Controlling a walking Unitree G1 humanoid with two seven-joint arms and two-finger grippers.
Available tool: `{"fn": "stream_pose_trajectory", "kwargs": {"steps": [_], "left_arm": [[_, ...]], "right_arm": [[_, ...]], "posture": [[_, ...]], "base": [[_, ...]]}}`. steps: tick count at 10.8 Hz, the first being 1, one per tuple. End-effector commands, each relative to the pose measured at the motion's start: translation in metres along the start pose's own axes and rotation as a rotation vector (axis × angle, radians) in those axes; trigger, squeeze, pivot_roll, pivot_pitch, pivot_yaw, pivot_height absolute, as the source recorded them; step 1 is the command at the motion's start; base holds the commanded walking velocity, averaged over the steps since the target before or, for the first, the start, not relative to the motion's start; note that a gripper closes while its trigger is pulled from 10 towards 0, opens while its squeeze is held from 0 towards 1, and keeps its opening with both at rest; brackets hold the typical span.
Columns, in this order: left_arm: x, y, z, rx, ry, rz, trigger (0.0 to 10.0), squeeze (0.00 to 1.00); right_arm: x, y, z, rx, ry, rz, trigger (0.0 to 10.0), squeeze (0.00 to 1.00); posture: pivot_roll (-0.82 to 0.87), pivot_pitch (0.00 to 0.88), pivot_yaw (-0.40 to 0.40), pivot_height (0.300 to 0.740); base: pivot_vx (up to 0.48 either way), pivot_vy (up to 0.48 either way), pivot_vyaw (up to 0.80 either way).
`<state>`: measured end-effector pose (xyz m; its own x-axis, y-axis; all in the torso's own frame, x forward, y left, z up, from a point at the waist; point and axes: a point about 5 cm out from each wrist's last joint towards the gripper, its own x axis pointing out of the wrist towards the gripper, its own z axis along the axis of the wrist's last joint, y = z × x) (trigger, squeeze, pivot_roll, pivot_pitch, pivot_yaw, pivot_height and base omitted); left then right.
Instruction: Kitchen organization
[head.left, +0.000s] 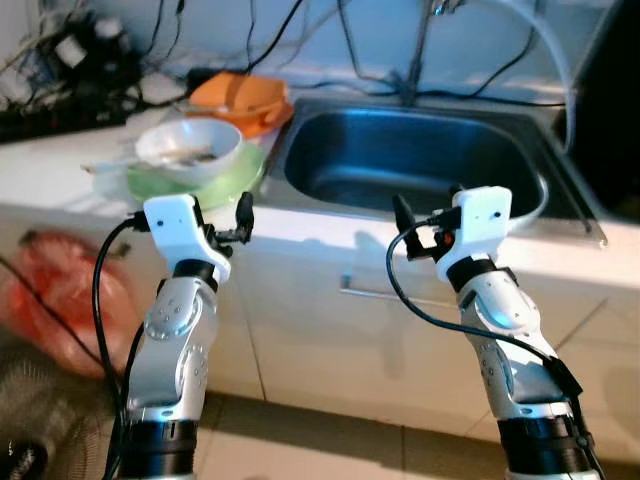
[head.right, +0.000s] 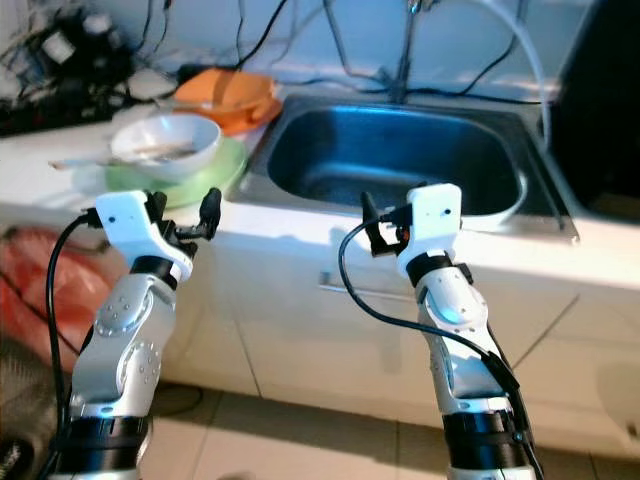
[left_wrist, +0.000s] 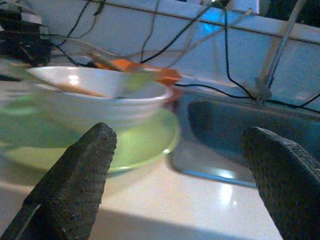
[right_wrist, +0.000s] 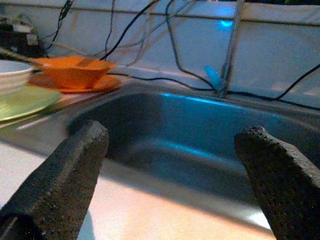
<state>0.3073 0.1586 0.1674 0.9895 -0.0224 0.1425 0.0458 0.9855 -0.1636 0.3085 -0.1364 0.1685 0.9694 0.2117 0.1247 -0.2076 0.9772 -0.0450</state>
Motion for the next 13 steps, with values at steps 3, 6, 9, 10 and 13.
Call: {"fn": "stream_pose_trajectory", "kwargs": {"steps": [3, 6, 9, 10, 13], "left_arm": [[0.000, 0.005, 0.005, 0.004, -0.013, 0.015, 10.0, 0.00], [0.001, -0.003, 0.010, 0.018, -0.040, -0.065, 10.0, 0.00], [0.001, -0.003, 0.010, 0.011, -0.043, -0.060, 10.0, 0.00], [0.001, 0.000, 0.011, 0.011, -0.044, -0.044, 10.0, 0.00], [0.002, 0.009, 0.011, 0.015, -0.045, 0.025, 10.0, 0.00]], "right_arm": [[0.003, 0.005, 0.004, 0.002, -0.018, 0.014, 10.0, 0.00], [0.003, 0.004, 0.004, 0.018, -0.022, 0.000, 10.0, 0.00], [0.003, 0.003, 0.004, 0.017, -0.021, -0.004, 10.0, 0.00], [0.003, 0.003, 0.004, 0.012, -0.026, 0.000, 10.0, 0.00], [0.003, 0.003, 0.004, 0.006, -0.029, 0.005, 10.0, 0.00]], "posture": [[0.03, 0.000, -0.003, 0.740], [0.03, 0.000, 0.001, 0.740], [0.02, 0.000, 0.001, 0.740], [0.02, 0.000, -0.001, 0.740], [0.02, 0.000, -0.002, 0.740]], "base": [[0.000, 0.000, 0.00], [0.000, 0.000, 0.00], [0.000, 0.000, -0.44], [0.000, 0.000, 0.00], [0.000, 0.000, 0.00]]}}
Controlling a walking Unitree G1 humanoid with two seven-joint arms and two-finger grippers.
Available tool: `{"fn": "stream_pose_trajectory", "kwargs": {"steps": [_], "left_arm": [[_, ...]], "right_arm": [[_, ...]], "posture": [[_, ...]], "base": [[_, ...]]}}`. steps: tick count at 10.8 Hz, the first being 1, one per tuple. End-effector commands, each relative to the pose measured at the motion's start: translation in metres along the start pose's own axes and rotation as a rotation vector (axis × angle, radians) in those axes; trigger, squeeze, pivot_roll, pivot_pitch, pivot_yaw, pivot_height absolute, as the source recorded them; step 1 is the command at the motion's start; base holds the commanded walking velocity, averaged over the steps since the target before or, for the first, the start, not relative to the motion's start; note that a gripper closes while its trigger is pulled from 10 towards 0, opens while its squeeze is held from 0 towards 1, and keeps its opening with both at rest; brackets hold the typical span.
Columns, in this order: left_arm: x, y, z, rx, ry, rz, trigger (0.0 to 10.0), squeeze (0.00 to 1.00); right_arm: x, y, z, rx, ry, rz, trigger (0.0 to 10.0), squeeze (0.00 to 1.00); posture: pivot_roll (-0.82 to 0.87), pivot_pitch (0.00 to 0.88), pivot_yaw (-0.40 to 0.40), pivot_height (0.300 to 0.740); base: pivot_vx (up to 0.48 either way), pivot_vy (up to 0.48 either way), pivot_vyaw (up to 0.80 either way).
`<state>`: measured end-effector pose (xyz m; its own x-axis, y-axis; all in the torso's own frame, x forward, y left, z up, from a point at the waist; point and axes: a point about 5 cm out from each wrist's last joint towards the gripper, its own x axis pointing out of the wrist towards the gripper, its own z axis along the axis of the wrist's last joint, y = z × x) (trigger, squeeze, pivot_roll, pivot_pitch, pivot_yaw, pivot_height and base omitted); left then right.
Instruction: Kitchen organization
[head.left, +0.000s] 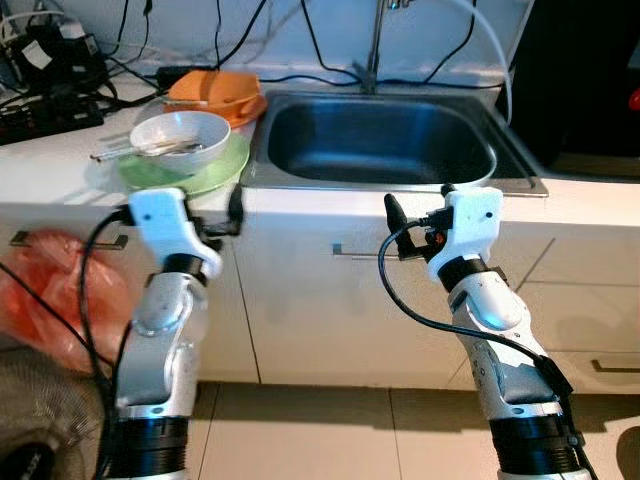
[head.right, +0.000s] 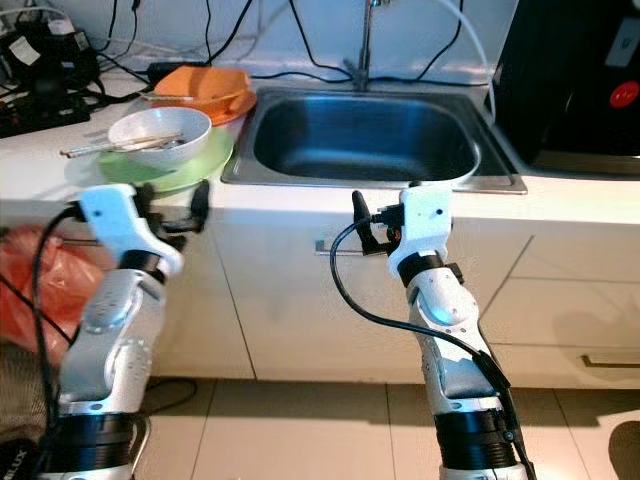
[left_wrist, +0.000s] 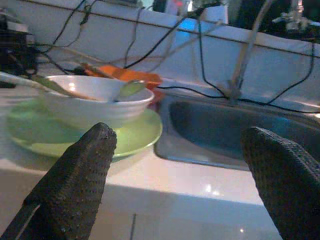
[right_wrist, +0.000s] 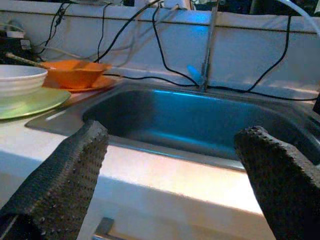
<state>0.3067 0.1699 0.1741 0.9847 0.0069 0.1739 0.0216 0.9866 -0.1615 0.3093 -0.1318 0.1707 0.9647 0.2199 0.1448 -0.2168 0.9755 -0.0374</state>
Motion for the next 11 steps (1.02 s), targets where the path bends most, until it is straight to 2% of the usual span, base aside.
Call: {"fn": "stream_pose_trajectory", "kwargs": {"steps": [1, 3, 11], "left_arm": [[0.0017, -0.0004, 0.0017, 0.000, -0.002, 0.015, 10.0, 0.00], [0.0020, -0.0007, -0.0002, -0.010, 0.007, 0.023, 10.0, 0.00], [0.0041, -0.0056, 0.0005, -0.008, 0.005, 0.002, 10.0, 0.00]], "right_arm": [[0.0014, -0.0004, 0.0020, -0.004, -0.009, 0.000, 10.0, 0.00], [0.0008, -0.0005, 0.0015, -0.007, -0.007, 0.000, 10.0, 0.00], [0.0026, 0.0007, 0.0022, -0.024, -0.008, 0.006, 10.0, 0.00]], "posture": [[0.02, 0.000, -0.002, 0.740], [0.02, 0.000, -0.002, 0.740], [0.02, 0.000, -0.003, 0.740]], "base": [[0.000, 0.368, 0.00], [0.000, 0.347, 0.00], [0.000, 0.000, 0.09]]}}
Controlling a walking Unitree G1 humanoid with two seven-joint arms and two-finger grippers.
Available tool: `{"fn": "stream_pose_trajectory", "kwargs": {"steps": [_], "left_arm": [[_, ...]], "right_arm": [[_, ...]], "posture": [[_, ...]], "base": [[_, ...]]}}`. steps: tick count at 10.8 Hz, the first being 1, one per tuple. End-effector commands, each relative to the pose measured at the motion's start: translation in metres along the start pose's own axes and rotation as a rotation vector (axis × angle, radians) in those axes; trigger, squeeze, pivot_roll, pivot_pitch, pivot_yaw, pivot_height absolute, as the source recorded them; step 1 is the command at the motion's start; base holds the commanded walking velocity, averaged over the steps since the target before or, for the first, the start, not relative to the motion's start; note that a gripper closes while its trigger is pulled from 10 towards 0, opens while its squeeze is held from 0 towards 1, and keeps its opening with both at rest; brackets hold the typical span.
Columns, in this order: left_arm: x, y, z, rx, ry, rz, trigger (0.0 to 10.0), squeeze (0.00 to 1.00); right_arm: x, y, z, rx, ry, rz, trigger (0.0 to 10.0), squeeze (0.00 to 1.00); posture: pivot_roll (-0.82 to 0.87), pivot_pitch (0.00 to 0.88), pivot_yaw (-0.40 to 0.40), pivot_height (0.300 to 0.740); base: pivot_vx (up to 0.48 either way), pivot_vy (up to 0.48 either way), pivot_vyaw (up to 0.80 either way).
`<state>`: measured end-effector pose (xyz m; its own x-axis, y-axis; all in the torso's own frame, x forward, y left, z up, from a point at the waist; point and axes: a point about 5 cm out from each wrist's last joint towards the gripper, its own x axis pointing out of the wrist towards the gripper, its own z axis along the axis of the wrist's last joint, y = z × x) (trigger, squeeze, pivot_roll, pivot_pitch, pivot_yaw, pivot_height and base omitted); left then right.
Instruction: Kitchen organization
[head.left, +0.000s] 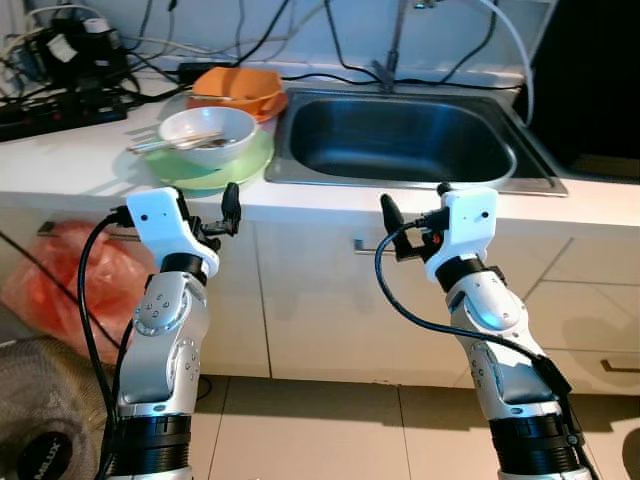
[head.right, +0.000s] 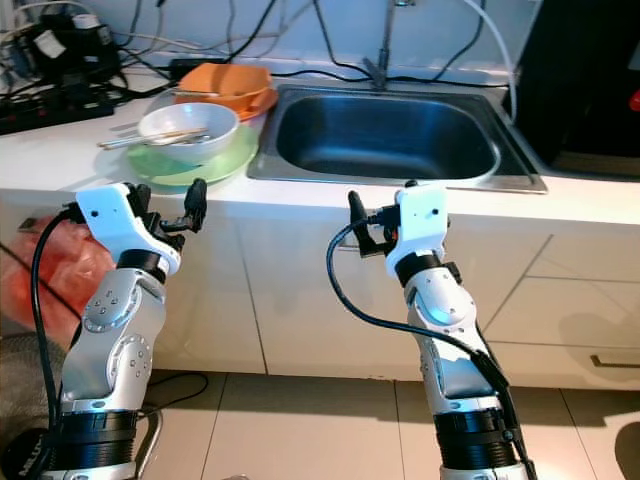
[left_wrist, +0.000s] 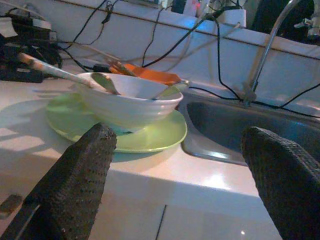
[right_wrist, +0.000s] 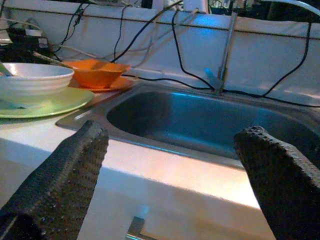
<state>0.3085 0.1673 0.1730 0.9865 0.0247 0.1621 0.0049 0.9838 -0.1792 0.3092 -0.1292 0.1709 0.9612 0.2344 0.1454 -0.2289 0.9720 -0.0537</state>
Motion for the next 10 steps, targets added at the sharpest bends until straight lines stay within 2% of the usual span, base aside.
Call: {"fn": "stream_pose_trajectory", "kwargs": {"steps": [1, 5, 10], "left_arm": [[0.0024, -0.0027, 0.0031, 0.016, -0.006, -0.013, 10.0, 0.00], [0.0027, 0.0027, 0.0059, 0.033, -0.016, 0.028, 10.0, 0.00], [0.0035, 0.0021, 0.0060, 0.030, -0.016, 0.023, 10.0, 0.00]], "right_arm": [[0.0017, -0.0018, 0.0017, -0.009, -0.007, -0.010, 10.0, 0.00], [0.0015, 0.0000, 0.0031, -0.018, -0.017, 0.005, 10.0, 0.00], [0.0027, 0.0018, 0.0039, 0.000, -0.026, 0.015, 10.0, 0.00]], "posture": [[0.02, 0.000, -0.004, 0.740], [0.02, 0.000, -0.003, 0.740], [0.02, 0.000, -0.005, 0.740]], "base": [[0.000, 0.000, 0.00], [0.289, 0.000, 0.10], [0.313, 0.000, 0.00]]}}
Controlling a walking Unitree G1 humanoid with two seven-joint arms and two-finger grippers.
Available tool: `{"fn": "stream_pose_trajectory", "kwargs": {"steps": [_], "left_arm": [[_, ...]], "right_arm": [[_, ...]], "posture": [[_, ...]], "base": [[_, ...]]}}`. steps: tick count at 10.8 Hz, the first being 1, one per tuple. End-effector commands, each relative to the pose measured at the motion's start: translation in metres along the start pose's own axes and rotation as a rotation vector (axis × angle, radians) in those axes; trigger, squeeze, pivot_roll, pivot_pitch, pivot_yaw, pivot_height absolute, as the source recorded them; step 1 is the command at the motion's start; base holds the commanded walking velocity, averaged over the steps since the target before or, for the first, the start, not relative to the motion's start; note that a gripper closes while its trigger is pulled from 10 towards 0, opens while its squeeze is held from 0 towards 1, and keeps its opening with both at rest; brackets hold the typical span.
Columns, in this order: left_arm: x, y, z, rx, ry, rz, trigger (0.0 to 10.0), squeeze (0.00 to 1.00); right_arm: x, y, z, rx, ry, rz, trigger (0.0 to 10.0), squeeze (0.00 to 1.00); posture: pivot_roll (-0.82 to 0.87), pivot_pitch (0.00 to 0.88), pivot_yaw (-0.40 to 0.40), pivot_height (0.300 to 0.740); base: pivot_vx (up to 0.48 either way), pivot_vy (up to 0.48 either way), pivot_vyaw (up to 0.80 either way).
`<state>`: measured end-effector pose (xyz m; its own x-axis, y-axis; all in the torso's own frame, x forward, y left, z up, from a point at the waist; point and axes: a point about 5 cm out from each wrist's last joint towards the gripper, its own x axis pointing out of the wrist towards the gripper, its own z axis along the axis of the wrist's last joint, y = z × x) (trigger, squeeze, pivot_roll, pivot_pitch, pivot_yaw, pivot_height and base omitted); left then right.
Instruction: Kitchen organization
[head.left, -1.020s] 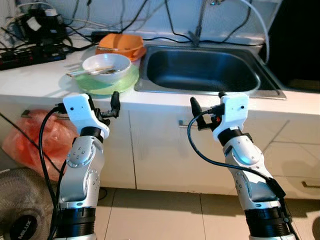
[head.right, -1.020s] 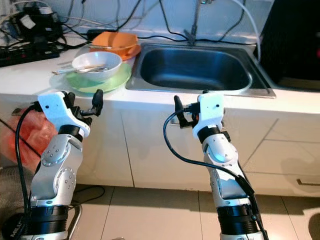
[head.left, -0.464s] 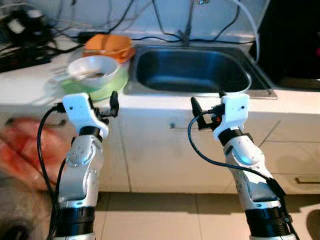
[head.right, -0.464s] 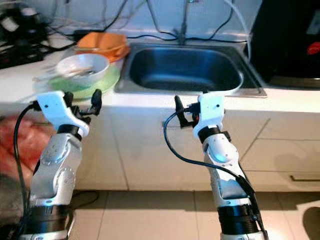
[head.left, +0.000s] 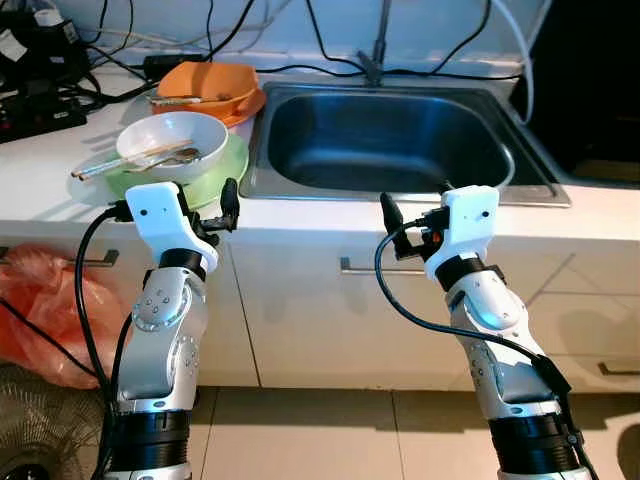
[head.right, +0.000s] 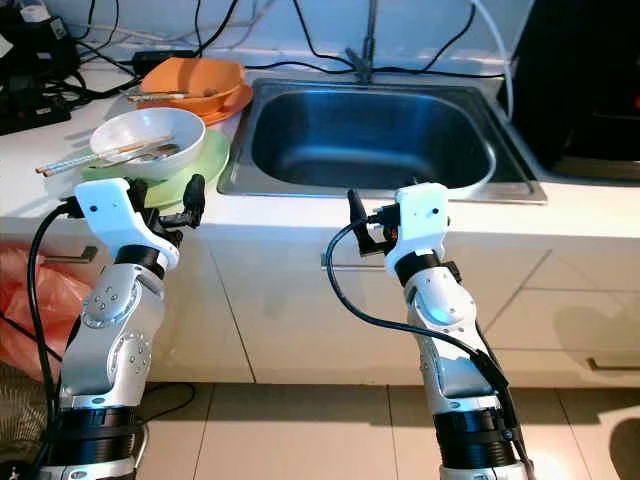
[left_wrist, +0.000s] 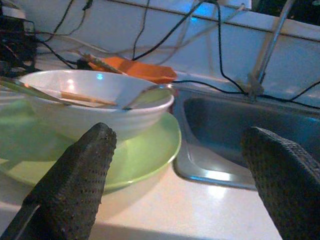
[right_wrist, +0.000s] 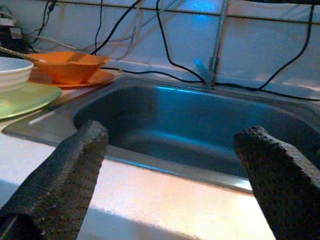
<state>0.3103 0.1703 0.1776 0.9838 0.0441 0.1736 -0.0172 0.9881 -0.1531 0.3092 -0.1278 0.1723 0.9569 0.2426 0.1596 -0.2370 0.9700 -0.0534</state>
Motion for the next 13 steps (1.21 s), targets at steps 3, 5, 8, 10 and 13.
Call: {"fn": "stream_pose_trajectory", "kwargs": {"steps": [3, 5, 8, 10, 13], "left_arm": [[0.0009, -0.0002, 0.0016, 0.008, -0.002, 0.003, 10.0, 0.00], [0.0011, -0.0010, 0.0027, 0.011, -0.010, -0.003, 10.0, 0.00], [0.0015, -0.0009, 0.0034, 0.014, -0.013, 0.001, 10.0, 0.00], [0.0018, -0.0004, 0.0052, 0.008, -0.025, 0.009, 10.0, 0.00], [0.0013, -0.0027, 0.0072, 0.015, -0.043, -0.004, 10.0, 0.00]], "right_arm": [[0.0024, 0.0006, 0.0020, 0.001, -0.012, 0.011, 10.0, 0.00], [0.0026, 0.0011, 0.0015, 0.005, -0.010, 0.011, 10.0, 0.00], [0.0028, 0.0018, 0.0010, 0.006, -0.010, 0.012, 10.0, 0.00], [0.0037, 0.0016, 0.0013, 0.003, -0.010, 0.013, 10.0, 0.00], [0.0045, 0.0029, 0.0008, -0.002, -0.007, 0.009, 10.0, 0.00]], "posture": [[0.02, 0.000, -0.005, 0.740], [0.02, 0.000, -0.002, 0.740], [0.02, 0.000, -0.003, 0.740], [0.03, 0.000, -0.006, 0.740], [0.03, 0.000, -0.005, 0.740]], "base": [[0.299, 0.000, 0.00], [0.413, 0.000, 0.00], [0.430, 0.000, 0.00], [0.426, 0.000, 0.00], [0.000, 0.000, 0.00]]}}
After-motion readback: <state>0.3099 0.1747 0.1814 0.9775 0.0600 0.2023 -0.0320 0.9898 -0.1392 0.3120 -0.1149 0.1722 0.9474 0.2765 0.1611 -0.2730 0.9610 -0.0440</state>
